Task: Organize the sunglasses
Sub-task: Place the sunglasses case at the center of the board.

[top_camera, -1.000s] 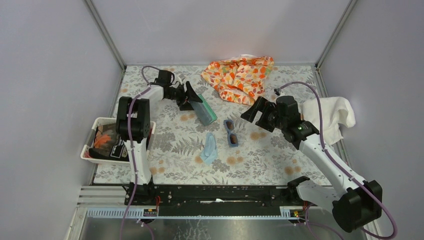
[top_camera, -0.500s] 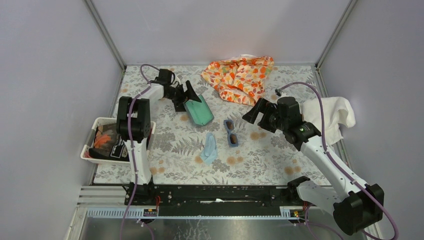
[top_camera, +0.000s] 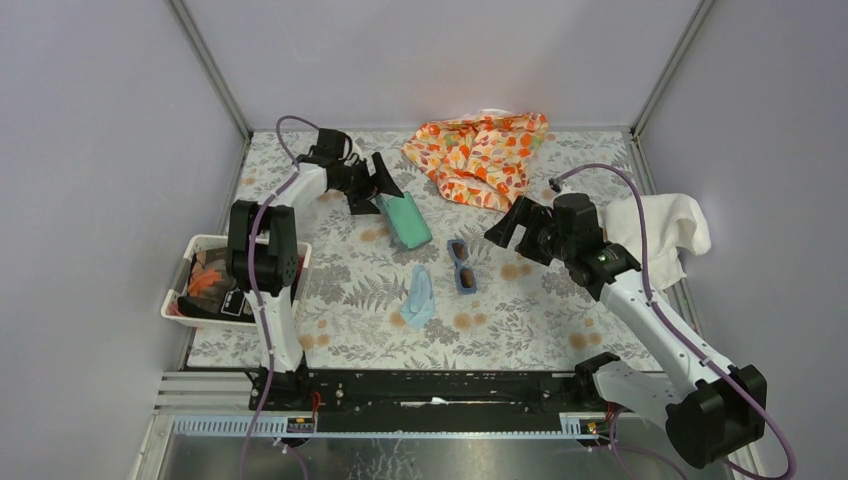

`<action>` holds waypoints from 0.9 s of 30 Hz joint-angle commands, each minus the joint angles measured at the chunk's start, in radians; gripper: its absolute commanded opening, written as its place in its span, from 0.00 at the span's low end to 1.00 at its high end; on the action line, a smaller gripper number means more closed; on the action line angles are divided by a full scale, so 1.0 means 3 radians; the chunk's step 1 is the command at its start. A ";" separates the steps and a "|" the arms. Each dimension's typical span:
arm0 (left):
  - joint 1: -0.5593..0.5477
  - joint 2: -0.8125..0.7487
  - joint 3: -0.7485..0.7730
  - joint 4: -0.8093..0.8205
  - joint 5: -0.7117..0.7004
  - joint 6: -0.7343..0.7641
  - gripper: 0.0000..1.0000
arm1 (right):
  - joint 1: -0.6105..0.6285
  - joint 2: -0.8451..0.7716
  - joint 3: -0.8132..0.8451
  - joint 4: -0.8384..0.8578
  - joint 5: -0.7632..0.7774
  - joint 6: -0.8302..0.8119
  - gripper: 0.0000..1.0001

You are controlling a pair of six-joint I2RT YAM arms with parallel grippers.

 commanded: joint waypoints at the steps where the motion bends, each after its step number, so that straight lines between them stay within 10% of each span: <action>1: -0.0143 -0.0159 -0.0062 -0.0035 -0.0151 0.0020 0.89 | -0.0017 0.0039 0.0023 0.0049 0.0001 -0.0054 1.00; 14: -0.0517 -0.0278 -0.0120 -0.0256 -0.0889 0.0117 0.79 | -0.0013 0.0097 0.0006 0.0079 -0.0042 -0.0052 1.00; 27: -0.0769 -0.0384 -0.0147 -0.0385 -0.1680 0.0174 0.42 | -0.0011 0.0127 -0.0017 0.0113 -0.0079 -0.0047 1.00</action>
